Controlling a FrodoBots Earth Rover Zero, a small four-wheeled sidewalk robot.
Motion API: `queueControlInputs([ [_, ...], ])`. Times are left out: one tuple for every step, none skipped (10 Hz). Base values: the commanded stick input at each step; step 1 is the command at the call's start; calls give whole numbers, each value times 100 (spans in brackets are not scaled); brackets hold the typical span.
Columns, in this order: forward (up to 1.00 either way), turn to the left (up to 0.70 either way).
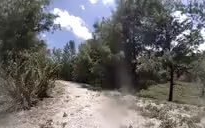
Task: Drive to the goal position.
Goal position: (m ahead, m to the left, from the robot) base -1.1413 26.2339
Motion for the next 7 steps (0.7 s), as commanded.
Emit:
queueControlInputs([
  [0, 0],
  [10, 0],
  [22, 0],
  [32, 0],
  [15, 0],
  [10, 0],
  [32, 0],
])
